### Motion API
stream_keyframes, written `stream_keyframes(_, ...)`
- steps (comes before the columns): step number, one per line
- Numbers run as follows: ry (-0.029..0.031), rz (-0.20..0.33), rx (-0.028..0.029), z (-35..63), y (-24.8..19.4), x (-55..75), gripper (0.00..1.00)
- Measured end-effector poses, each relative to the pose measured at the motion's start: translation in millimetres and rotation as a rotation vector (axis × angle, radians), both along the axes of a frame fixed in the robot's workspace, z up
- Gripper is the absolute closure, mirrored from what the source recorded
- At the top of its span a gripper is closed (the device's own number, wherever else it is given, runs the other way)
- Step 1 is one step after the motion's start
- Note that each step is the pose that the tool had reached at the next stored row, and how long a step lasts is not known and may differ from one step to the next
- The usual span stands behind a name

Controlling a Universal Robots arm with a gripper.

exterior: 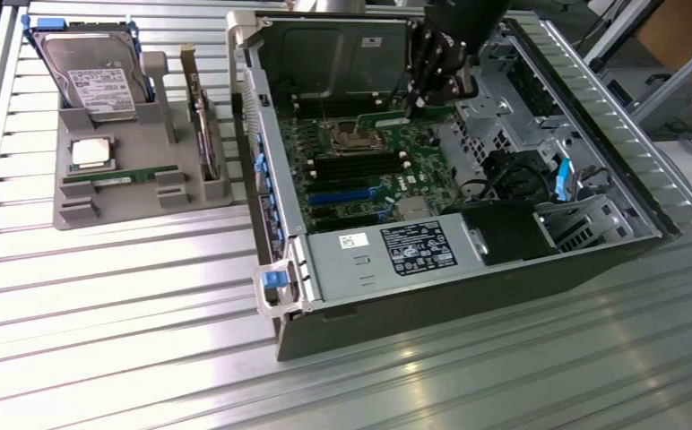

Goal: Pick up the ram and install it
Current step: 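Insert the ram into the slot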

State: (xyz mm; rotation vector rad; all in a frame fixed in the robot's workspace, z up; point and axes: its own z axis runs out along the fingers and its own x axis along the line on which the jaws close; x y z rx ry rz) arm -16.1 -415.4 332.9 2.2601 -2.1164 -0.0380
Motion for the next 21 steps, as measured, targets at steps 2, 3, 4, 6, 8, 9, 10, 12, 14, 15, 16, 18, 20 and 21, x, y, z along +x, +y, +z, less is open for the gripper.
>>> stream_keyframes(2, 0.0000, 0.000, 0.0000, -1.7, 0.0, 0.0, 0.88)
stream_keyframes(3, 0.0000, 0.000, 0.0000, -2.4, 0.0, 0.0, 0.88)
stream_keyframes(4, 0.0000, 0.000, -0.0001, -3.0, 0.0, 0.0, 0.88)
stream_keyframes(6, 0.0000, 0.000, 0.0000, -5.2, 0.0, 0.0, 0.88)
stream_keyframes(8, 0.0000, 0.000, 0.0000, -7.1, 0.0, 0.0, 0.88)
stream_keyframes(9, 0.0000, 0.000, 0.0000, -7.6, 0.0, 0.0, 0.88)
stream_keyframes(10, 0.0000, 0.000, -0.0001, -8.8, 0.0, 0.0, 0.88)
stream_keyframes(12, 0.0000, 0.000, 0.0000, -10.7, 0.0, 0.0, 0.88)
stream_keyframes(14, 0.0000, 0.000, 0.0000, -12.2, 0.0, 0.0, 0.88)
stream_keyframes(15, 0.0000, 0.000, -0.0001, -12.7, 0.0, 0.0, 0.88)
stream_keyframes(16, 0.0000, 0.000, 0.0000, -13.6, 0.0, 0.0, 0.88)
stream_keyframes(18, 0.0000, 0.000, 0.0000, -15.3, 0.0, 0.0, 0.88)
stream_keyframes(20, 0.0000, 0.000, 0.0000, -17.3, 0.0, 0.0, 0.88)
stream_keyframes(21, 0.0000, 0.000, 0.0000, -18.1, 0.0, 0.0, 0.88)
